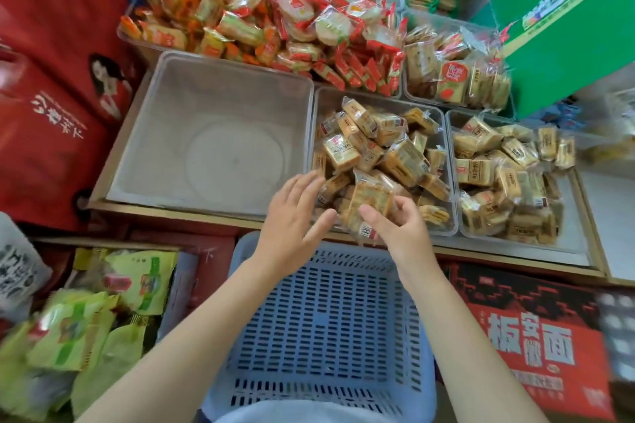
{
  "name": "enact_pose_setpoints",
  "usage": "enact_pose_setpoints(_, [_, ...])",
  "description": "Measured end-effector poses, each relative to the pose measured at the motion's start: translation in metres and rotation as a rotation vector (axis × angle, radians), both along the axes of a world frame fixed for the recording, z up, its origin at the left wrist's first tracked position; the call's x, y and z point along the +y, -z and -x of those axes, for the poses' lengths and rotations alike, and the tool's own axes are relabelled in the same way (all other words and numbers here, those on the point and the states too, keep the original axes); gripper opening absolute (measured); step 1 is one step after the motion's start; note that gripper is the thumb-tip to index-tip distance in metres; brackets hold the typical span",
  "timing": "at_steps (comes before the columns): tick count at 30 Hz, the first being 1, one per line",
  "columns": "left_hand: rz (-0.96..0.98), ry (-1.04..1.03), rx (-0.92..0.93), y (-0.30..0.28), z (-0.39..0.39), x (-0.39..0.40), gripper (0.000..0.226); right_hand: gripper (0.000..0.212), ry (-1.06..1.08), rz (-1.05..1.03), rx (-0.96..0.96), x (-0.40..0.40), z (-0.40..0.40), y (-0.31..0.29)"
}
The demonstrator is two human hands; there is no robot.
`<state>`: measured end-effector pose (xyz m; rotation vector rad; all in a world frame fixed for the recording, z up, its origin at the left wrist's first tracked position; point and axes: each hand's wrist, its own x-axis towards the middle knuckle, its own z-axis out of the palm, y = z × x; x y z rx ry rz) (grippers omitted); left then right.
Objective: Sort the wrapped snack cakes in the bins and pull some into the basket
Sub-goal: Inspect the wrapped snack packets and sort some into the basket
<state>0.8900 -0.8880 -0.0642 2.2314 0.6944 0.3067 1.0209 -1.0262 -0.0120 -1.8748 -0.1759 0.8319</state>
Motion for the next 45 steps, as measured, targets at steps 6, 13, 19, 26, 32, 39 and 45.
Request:
enact_pose_setpoints(6, [0.513,-0.013,-0.070,-0.037,0.028,-0.042,0.060,0.050,-0.140,-0.044,0.169,-0.003,0.046,-0.015])
enact_pose_setpoints(13, [0.795,-0.227,-0.035,-0.041,0.076,-0.037,0.031,0.020,-0.231,-0.052,0.134,-0.018,0.081,-0.015])
enact_pose_setpoints(19, [1.071,-0.360,-0.129,-0.043,0.108,-0.035,0.056,0.019,-0.071,-0.162,0.201,-0.033,0.090,-0.024])
enact_pose_setpoints(26, [1.107,-0.254,-0.087,-0.051,0.107,-0.045,0.031,0.035,-0.076,-0.207,0.271,-0.040,0.092,-0.044])
enact_pose_setpoints(32, [1.048,-0.159,-0.061,-0.070,0.098,-0.051,0.040,0.018,-0.096,-0.192,0.205,-0.038,0.105,-0.051])
enact_pose_setpoints(39, [1.043,-0.244,-0.148,-0.075,0.099,-0.052,0.060,0.024,-0.085,-0.155,0.147,-0.038,0.108,-0.054])
enact_pose_setpoints(45, [0.985,-0.170,-0.244,-0.078,0.104,-0.052,0.061,0.027,0.020,-0.172,0.178,-0.038,0.108,-0.061])
